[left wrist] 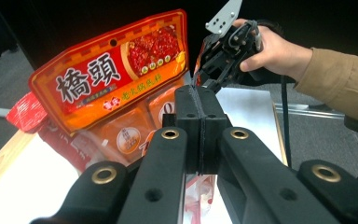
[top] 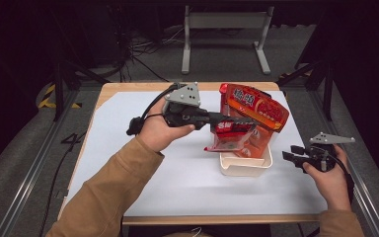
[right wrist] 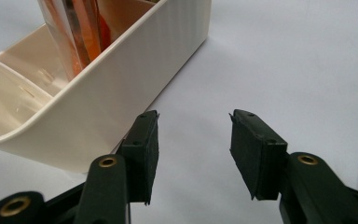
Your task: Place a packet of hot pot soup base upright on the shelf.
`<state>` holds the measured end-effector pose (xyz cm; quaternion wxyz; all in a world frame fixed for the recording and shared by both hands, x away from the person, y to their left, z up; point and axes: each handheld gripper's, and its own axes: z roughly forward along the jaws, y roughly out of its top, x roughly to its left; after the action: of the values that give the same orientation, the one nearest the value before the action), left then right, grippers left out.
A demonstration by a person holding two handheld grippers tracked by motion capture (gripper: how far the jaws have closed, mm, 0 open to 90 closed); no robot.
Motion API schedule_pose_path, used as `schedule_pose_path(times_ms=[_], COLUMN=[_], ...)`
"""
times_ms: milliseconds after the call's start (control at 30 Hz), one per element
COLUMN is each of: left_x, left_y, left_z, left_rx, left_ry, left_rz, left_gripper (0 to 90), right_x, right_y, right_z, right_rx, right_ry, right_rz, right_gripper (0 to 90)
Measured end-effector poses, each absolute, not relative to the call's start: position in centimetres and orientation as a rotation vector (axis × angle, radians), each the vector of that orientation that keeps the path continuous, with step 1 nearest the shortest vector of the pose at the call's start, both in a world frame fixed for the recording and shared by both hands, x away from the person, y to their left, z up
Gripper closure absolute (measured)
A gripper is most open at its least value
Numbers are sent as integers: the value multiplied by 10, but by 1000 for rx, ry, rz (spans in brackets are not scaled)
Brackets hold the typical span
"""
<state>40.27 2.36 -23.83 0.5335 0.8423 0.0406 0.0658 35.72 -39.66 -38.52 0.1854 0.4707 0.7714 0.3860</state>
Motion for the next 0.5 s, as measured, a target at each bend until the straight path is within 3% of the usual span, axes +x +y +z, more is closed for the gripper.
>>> schedule_pose_path(times_ms=[500], left_x=[400], left_y=[5], left_z=[-244], left_rx=[1962], left_ry=[61], left_rz=[157], left_gripper=[900], right_x=[358], right_y=[-395], right_z=[-385], right_rx=[1320], right_ry=[2177], right_rz=[1085], right_gripper=[507])
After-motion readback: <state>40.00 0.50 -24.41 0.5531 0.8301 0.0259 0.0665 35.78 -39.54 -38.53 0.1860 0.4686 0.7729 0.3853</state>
